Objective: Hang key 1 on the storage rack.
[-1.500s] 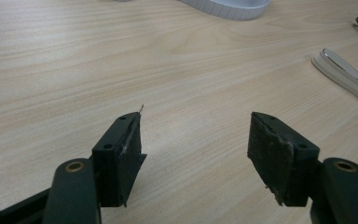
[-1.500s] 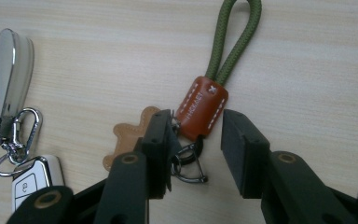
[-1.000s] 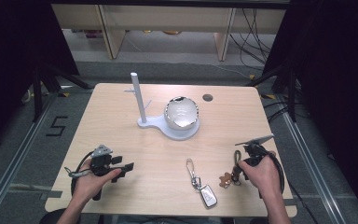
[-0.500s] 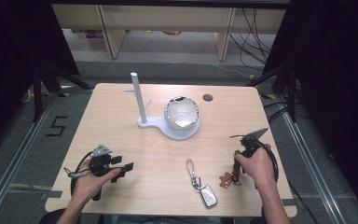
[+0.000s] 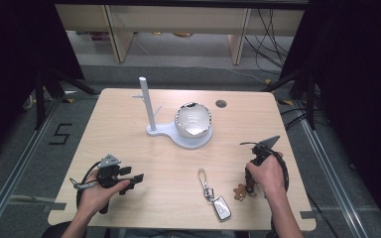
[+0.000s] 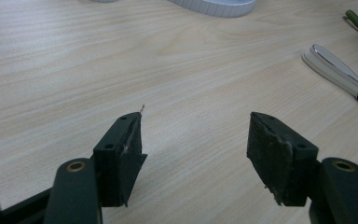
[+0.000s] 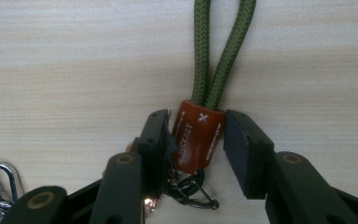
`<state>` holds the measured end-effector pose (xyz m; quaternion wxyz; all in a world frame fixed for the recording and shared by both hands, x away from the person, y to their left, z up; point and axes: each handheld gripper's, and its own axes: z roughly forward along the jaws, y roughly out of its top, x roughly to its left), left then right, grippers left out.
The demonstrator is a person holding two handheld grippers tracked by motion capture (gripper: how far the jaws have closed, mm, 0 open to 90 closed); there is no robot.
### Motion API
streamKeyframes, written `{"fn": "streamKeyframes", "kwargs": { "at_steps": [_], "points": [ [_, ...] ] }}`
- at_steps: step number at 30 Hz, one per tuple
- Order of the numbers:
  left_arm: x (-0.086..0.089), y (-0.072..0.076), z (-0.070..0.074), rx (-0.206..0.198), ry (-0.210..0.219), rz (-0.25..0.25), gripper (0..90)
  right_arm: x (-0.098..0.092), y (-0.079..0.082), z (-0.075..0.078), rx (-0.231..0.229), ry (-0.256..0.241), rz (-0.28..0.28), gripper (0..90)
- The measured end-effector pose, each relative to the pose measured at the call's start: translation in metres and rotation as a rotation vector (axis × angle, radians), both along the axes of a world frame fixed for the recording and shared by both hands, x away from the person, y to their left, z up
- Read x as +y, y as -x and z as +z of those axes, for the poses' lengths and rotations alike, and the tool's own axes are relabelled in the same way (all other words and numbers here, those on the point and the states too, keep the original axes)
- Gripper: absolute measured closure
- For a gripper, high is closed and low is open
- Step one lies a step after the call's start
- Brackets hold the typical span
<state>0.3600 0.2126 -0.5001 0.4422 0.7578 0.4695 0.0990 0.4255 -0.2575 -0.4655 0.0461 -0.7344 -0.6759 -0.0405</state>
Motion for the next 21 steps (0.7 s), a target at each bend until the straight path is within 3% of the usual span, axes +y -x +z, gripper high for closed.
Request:
{"fn": "streamKeyframes", "kwargs": {
  "at_steps": [3,4,11,13,14,15,17,18,19,20,21],
  "points": [
    [0.001,0.0,0.0,0.001,-0.009,-0.003,35.3,0.0,0.0,0.0,0.004,-0.003,0.011,60.6],
    [0.001,0.0,0.0,-0.004,0.004,0.006,35.3,0.003,-0.001,0.002,0.01,-0.006,-0.025,60.2],
    [0.001,0.0,0.0,-0.007,0.008,0.008,35.3,0.006,-0.003,-0.002,0.02,0.016,-0.02,60.4],
    [0.001,0.0,0.0,-0.007,0.009,0.007,35.3,0.005,-0.001,-0.006,-0.008,0.022,-0.022,61.5],
    [0.002,0.0,0.0,-0.006,0.006,0.008,35.3,0.005,-0.001,-0.007,0.001,0.02,-0.018,61.8],
    [0.002,0.0,0.0,-0.007,0.005,0.008,35.3,0.006,-0.002,-0.005,0.035,0.016,-0.037,62.7],
    [0.001,0.0,0.0,-0.008,0.008,0.009,35.3,0.006,-0.002,-0.005,0.033,0.021,-0.046,63.4],
    [0.001,0.0,0.0,-0.01,0.008,0.008,35.3,0.009,-0.001,-0.006,0.012,0.023,-0.072,64.0],
    [0.001,0.0,0.0,-0.01,0.003,0.005,35.3,0.013,-0.001,-0.005,0.031,0.019,-0.111,64.8],
    [0.001,0.0,0.0,-0.008,0.004,0.0,35.3,0.009,-0.001,-0.006,0.019,0.041,-0.046,66.6],
    [0.001,0.0,0.0,-0.008,0.004,0.0,35.3,0.009,-0.001,-0.006,0.019,0.041,-0.046,66.6]
  ]
}}
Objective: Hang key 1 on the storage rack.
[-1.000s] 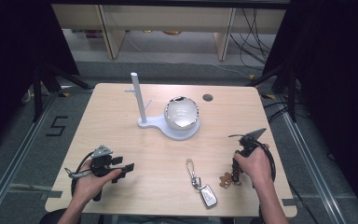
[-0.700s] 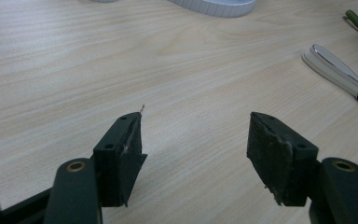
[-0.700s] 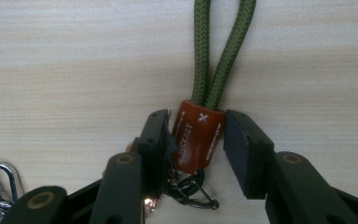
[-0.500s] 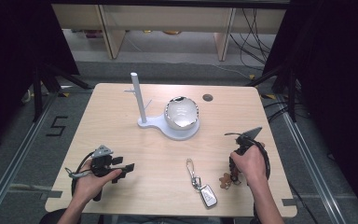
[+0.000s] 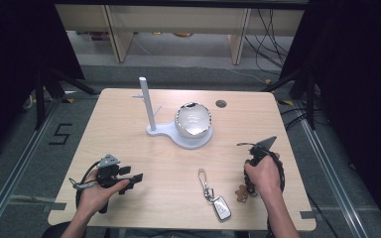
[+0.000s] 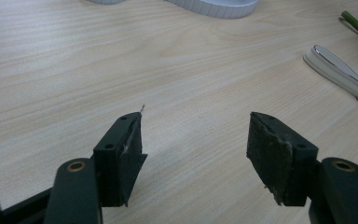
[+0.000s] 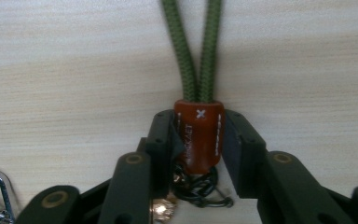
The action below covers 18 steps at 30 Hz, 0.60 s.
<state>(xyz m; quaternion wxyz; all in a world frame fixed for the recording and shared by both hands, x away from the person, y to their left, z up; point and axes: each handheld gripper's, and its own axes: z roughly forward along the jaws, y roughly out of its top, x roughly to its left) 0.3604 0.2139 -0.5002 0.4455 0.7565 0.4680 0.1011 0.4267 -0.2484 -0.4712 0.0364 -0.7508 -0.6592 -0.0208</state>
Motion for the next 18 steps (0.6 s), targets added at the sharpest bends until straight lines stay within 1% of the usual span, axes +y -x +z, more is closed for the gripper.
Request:
{"fn": "streamKeyframes", "kwargs": {
  "at_steps": [1,2,4,5,6,7,8,9,10,11,12,13,14,15,16,17,18],
  "points": [
    [0.0,0.0,0.0,0.0,-0.002,0.002,35.3,0.0,-0.001,0.001,0.018,0.0,0.006,66.8],
    [0.0,0.0,0.0,0.0,-0.002,0.003,35.3,0.001,0.0,-0.001,-0.01,0.002,-0.004,67.1],
    [0.0,0.0,0.0,-0.003,0.002,0.007,35.3,0.0,0.0,0.0,-0.008,0.0,-0.008,67.2],
    [0.0,0.0,0.0,-0.003,0.003,0.007,35.3,-0.001,0.0,0.001,0.008,-0.008,-0.004,67.4],
    [0.001,0.0,0.0,-0.003,-0.001,0.008,35.4,-0.003,0.001,0.001,0.008,-0.015,0.01,67.8],
    [0.0,0.0,0.0,-0.006,0.0,0.009,35.5,-0.003,0.002,0.0,-0.021,-0.014,0.011,67.9],
    [0.0,0.0,0.0,-0.008,0.004,0.009,35.5,-0.001,0.003,0.001,-0.01,-0.029,-0.02,68.0],
    [0.0,0.0,0.0,-0.01,0.005,0.011,35.6,-0.003,0.004,0.003,-0.016,-0.027,0.024,68.1],
    [0.0,0.0,0.0,-0.01,0.005,0.011,35.6,-0.003,0.004,0.003,-0.016,-0.027,0.024,68.1],
    [0.0,0.0,0.001,-0.011,0.008,0.014,35.7,-0.002,0.009,0.008,-0.057,-0.037,0.058,68.2],
    [-0.001,0.0,0.001,-0.011,0.008,0.017,35.7,-0.002,0.009,0.008,-0.057,-0.037,0.058,68.2],
    [-0.001,0.0,0.001,-0.016,0.006,0.011,35.6,-0.001,0.01,0.009,-0.08,-0.052,0.058,68.2],
    [-0.003,0.0,0.002,-0.022,0.008,0.002,35.4,0.003,0.014,0.013,-0.14,-0.05,0.075,68.2],
    [-0.005,0.0,0.003,-0.025,0.011,0.0,35.3,0.005,0.015,0.017,-0.155,-0.05,0.074,68.3],
    [-0.005,0.0,0.003,-0.025,0.011,0.0,35.1,0.009,0.017,0.02,-0.185,-0.079,0.057,68.2],
    [-0.006,0.0,0.004,-0.027,0.015,-0.012,35.1,0.011,0.019,0.023,-0.214,-0.1,0.067,68.2],
    [-0.007,0.0,0.004,-0.03,0.025,-0.016,35.1,0.011,0.019,0.023,-0.214,-0.1,0.067,68.2]
  ]
}}
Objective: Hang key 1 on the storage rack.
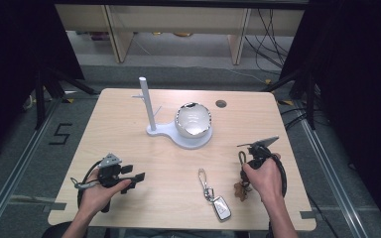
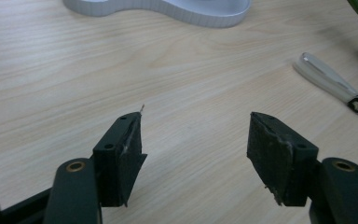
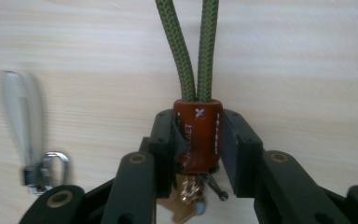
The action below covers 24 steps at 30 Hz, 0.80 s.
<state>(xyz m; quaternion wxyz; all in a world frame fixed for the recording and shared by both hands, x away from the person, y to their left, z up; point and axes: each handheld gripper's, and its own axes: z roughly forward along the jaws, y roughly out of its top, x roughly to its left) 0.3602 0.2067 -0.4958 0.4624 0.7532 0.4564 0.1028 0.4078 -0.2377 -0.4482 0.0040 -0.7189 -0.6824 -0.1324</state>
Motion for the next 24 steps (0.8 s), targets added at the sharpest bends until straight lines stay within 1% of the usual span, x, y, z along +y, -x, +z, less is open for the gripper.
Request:
{"fn": "streamKeyframes", "kwargs": {
  "at_steps": [1,3,4,5,6,7,8,9,10,11,12,13,14,15,16,17,19,20,21,22,24],
  "points": [
    [-0.002,0.0,0.001,-0.001,0.009,-0.007,34.9,0.004,0.004,0.005,-0.055,-0.02,0.014,68.3],
    [-0.006,-0.001,0.006,-0.005,0.036,-0.017,34.8,0.007,0.008,0.01,-0.143,-0.027,0.062,68.3],
    [-0.007,-0.002,0.007,-0.011,0.037,-0.017,34.8,0.009,0.01,0.013,-0.173,-0.035,0.08,68.3],
    [-0.007,-0.002,0.007,-0.011,0.037,-0.017,34.7,0.011,0.012,0.015,-0.208,-0.044,0.085,68.3],
    [-0.008,-0.003,0.009,-0.017,0.032,-0.023,34.7,0.011,0.012,0.015,-0.208,-0.044,0.085,68.3],
    [-0.011,-0.004,0.012,-0.026,0.038,-0.027,34.7,0.015,0.016,0.019,-0.294,-0.047,0.126,68.3],
    [-0.011,-0.004,0.012,-0.026,0.038,-0.027,34.8,0.016,0.017,0.02,-0.34,-0.036,0.159,68.3],
    [-0.012,-0.005,0.014,-0.028,0.047,-0.026,34.8,0.016,0.017,0.02,-0.34,-0.036,0.159,68.3],
    [-0.014,-0.006,0.016,-0.034,0.06,-0.032,34.9,0.02,0.018,0.021,-0.371,-0.04,0.164,68.3],
    [-0.016,-0.007,0.019,-0.041,0.074,-0.036,35.3,0.023,0.019,0.023,-0.456,-0.047,0.203,68.2],
    [-0.016,-0.007,0.019,-0.041,0.074,-0.036,35.5,0.025,0.02,0.025,-0.48,-0.067,0.213,68.2],
    [-0.017,-0.008,0.022,-0.048,0.081,-0.031,35.5,0.025,0.02,0.025,-0.48,-0.067,0.213,68.2],
    [-0.019,-0.008,0.025,-0.055,0.085,-0.029,36.8,0.03,0.021,0.027,-0.547,-0.078,0.231,68.2],
    [-0.02,-0.009,0.026,-0.064,0.092,-0.037,36.8,0.03,0.021,0.027,-0.547,-0.078,0.231,68.2],
    [-0.021,-0.01,0.028,-0.067,0.097,-0.035,37.3,0.03,0.021,0.027,-0.582,-0.08,0.257,68.2],
    [-0.022,-0.01,0.03,-0.072,0.091,-0.036,37.9,0.03,0.022,0.027,-0.617,-0.107,0.286,68.1],
    [-0.024,-0.012,0.034,-0.083,0.118,-0.045,38.8,0.033,0.022,0.028,-0.653,-0.137,0.298,68.1],
    [-0.025,-0.012,0.036,-0.088,0.123,-0.046,39.8,0.036,0.023,0.028,-0.674,-0.155,0.293,68.1],
    [-0.027,-0.013,0.04,-0.097,0.138,-0.047,40.9,0.039,0.024,0.028,-0.691,-0.173,0.297,68.1],
    [-0.027,-0.013,0.04,-0.097,0.138,-0.047,41.5,0.039,0.024,0.028,-0.691,-0.173,0.297,68.1],
    [-0.031,-0.015,0.045,-0.11,0.155,-0.052,42.0,0.044,0.025,0.029,-0.731,-0.178,0.31,68.1]
  ]
}}
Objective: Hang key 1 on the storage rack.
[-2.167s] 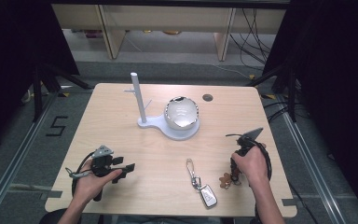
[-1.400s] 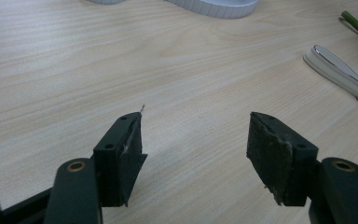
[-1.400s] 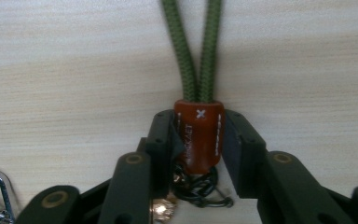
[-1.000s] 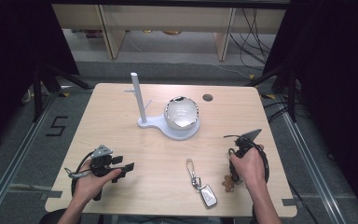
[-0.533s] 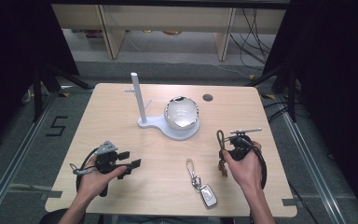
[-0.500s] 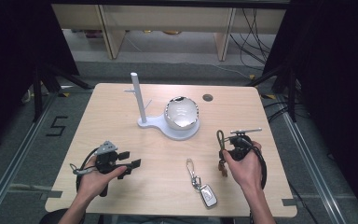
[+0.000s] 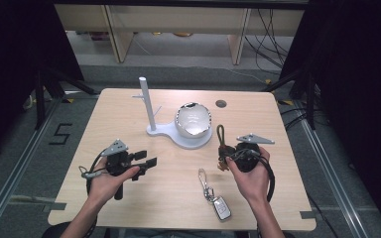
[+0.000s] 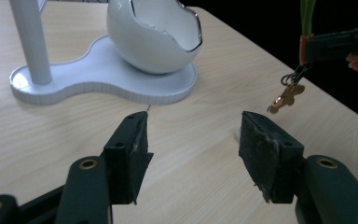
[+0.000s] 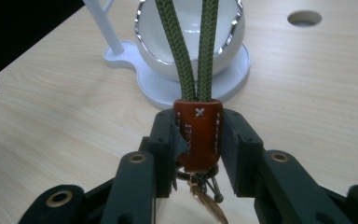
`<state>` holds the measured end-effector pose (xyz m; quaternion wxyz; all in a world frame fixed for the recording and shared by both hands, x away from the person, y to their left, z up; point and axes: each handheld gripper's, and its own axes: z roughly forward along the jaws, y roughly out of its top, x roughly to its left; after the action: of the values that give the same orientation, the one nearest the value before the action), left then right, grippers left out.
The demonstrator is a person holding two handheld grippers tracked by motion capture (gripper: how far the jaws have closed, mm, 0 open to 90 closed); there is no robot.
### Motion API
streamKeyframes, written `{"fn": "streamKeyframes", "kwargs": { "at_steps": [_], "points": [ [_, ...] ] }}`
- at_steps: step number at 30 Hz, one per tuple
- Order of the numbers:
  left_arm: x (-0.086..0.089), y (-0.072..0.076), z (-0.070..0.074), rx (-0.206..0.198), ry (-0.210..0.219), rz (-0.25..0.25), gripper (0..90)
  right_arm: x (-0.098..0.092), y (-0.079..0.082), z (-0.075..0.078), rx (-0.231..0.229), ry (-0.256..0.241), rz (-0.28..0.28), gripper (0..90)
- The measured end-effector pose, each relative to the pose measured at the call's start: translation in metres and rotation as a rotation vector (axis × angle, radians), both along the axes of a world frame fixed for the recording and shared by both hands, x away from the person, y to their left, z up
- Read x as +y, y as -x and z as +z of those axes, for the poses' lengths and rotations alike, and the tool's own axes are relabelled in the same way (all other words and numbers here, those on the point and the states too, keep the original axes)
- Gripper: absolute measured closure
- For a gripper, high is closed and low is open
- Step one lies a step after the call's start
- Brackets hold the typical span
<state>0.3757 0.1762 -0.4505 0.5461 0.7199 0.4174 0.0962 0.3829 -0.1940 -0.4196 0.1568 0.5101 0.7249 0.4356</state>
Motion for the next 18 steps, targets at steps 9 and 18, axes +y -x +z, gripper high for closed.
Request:
{"fn": "streamKeyframes", "kwargs": {
  "at_steps": [9,18],
  "points": [
    [-0.015,-0.008,0.022,-0.058,0.044,-0.01,44.8,0.025,0.006,0.003,-0.123,-0.043,0.059,68.1],
    [-0.028,-0.012,0.029,-0.08,0.079,-0.038,47.8,0.046,0.01,0.001,-0.198,-0.067,0.108,68.1]
  ]
}}
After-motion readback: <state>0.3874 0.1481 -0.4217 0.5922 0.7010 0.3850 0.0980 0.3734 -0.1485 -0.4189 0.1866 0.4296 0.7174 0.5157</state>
